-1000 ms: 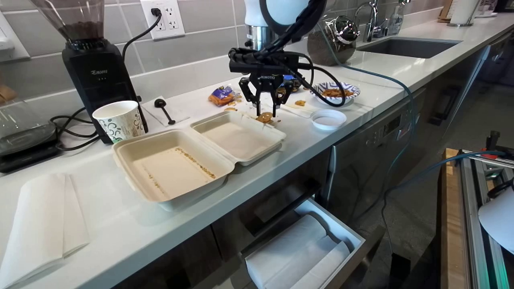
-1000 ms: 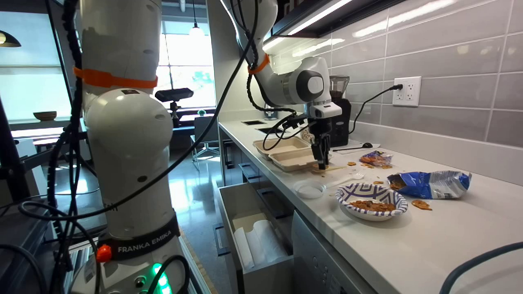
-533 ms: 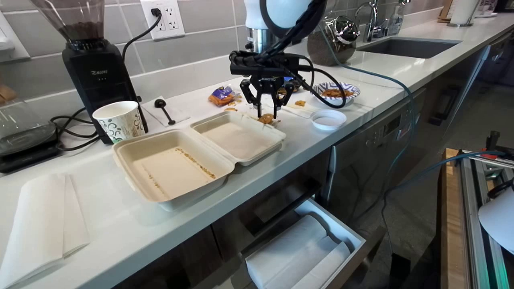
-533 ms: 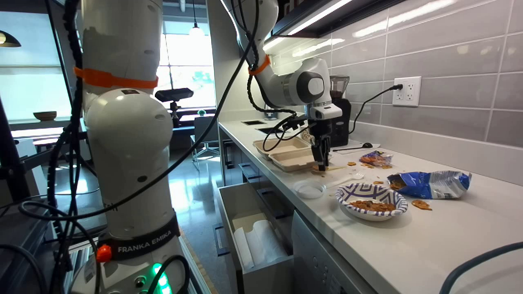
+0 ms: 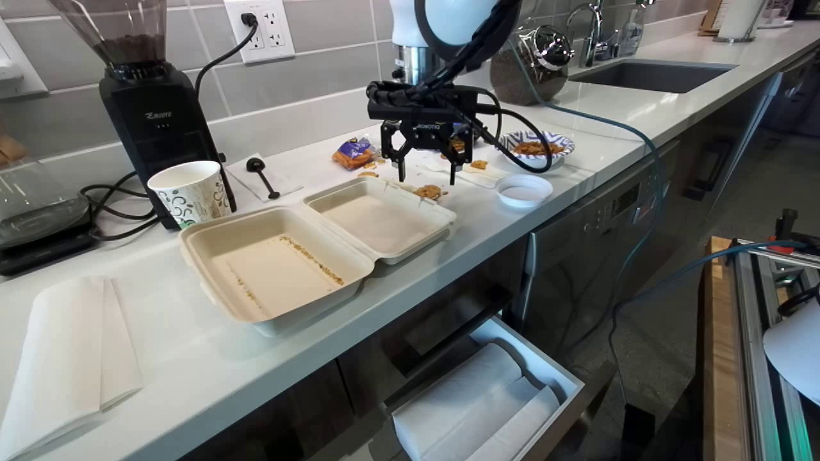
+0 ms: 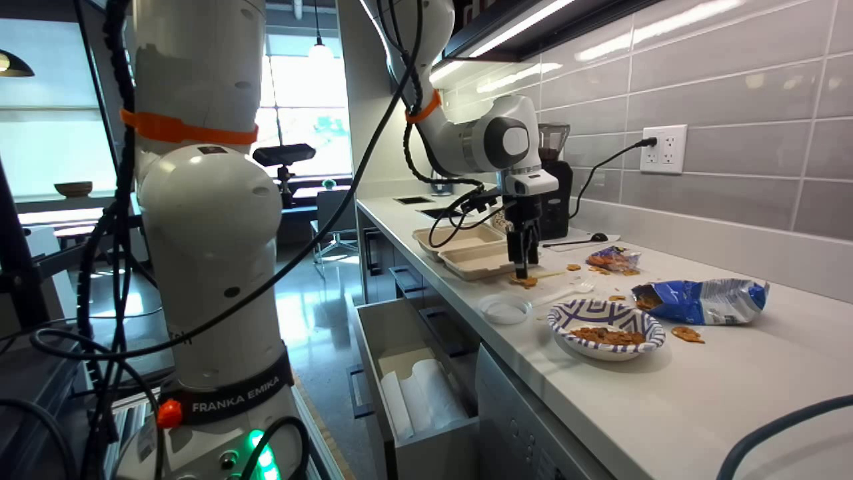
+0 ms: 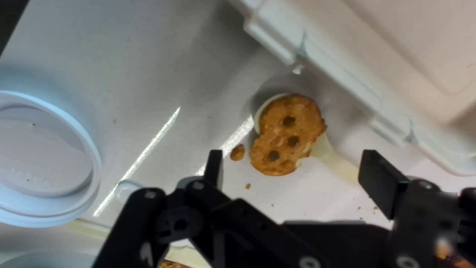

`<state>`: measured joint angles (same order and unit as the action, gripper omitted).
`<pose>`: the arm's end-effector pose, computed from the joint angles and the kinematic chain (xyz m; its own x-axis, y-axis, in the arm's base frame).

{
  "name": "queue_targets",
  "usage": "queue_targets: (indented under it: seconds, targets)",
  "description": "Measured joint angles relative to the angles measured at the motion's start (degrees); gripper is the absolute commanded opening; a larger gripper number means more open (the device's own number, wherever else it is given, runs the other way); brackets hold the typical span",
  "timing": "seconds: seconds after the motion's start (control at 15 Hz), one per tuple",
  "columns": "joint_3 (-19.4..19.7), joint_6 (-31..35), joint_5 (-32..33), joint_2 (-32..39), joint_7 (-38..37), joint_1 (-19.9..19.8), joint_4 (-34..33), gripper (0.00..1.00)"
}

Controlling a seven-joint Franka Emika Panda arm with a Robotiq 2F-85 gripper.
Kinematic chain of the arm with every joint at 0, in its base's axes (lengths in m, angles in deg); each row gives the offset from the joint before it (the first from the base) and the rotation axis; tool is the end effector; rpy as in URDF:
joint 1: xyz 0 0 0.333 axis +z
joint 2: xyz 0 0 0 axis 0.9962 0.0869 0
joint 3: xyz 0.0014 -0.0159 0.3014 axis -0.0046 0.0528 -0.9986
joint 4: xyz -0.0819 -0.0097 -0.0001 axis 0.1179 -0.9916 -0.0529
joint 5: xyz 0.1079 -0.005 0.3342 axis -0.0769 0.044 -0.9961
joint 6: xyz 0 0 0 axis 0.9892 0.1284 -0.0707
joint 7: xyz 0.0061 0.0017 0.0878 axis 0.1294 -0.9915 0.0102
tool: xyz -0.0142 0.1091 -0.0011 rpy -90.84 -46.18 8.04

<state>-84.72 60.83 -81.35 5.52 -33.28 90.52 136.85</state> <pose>0.5030 0.0198 0.3044 0.4275 -0.8956 0.1229 -0.8971 -0.4371 -0.0643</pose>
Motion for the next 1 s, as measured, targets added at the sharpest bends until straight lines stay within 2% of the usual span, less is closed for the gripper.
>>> queue_targets:
  seconds: [0.33,0.47,0.67,1.0]
  targets:
    - [0.15,0.0,2.14,-0.57,0.04,-0.17,-0.08,1.0]
    - [0.07,0.0,2.66,-1.34,2.39,-0.4,-0.09,1.0]
    - [-0.18,0.0,2.21,-2.7,10.44,-1.07,-0.1,1.0]
    - [-0.85,-0.17,-1.68,-3.61,30.34,-2.5,-0.34,1.0]
